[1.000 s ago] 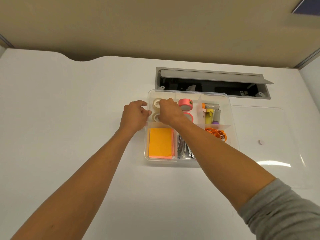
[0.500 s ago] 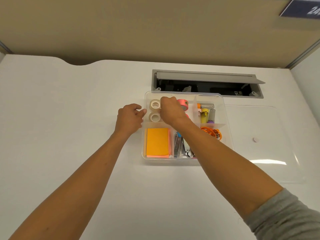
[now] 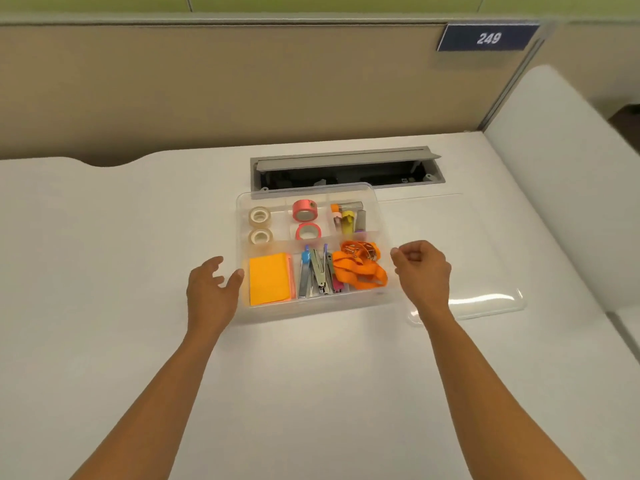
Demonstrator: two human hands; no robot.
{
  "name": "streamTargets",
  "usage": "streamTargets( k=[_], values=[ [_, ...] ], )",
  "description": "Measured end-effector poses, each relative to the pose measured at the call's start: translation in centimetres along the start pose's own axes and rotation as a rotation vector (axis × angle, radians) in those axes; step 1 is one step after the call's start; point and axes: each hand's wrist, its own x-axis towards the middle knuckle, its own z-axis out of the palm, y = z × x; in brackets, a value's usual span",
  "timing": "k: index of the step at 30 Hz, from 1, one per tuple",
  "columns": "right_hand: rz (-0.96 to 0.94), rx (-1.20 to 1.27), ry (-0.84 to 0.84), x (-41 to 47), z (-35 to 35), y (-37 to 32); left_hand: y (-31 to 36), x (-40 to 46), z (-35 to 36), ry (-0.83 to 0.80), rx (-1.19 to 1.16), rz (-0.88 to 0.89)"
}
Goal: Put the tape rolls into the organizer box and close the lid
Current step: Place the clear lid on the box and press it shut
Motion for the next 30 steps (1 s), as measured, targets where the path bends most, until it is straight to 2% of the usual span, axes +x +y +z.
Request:
streamTargets(
  k=[5, 12, 24, 30],
  values=[
    [0.227, 0.027, 0.123, -0.9, -4.3, 5.8, -0.9, -2.5, 0.3, -0.004, 0.016, -0.053],
    [0.49, 0.079, 0.202, -1.2, -6.9, 11.3, -0.6, -3.6, 0.6, -0.067, -0.16, -0.123],
    [0.557, 0.143, 0.26, -0.4, -7.1, 12.2, -0.5, -3.4, 0.6, -0.033, -0.174, -0.122],
    [0.628, 0.274, 0.345, -0.5, -6.9, 11.9, -0.4, -3.4, 0.7, -0.013, -0.155, -0.121]
  ],
)
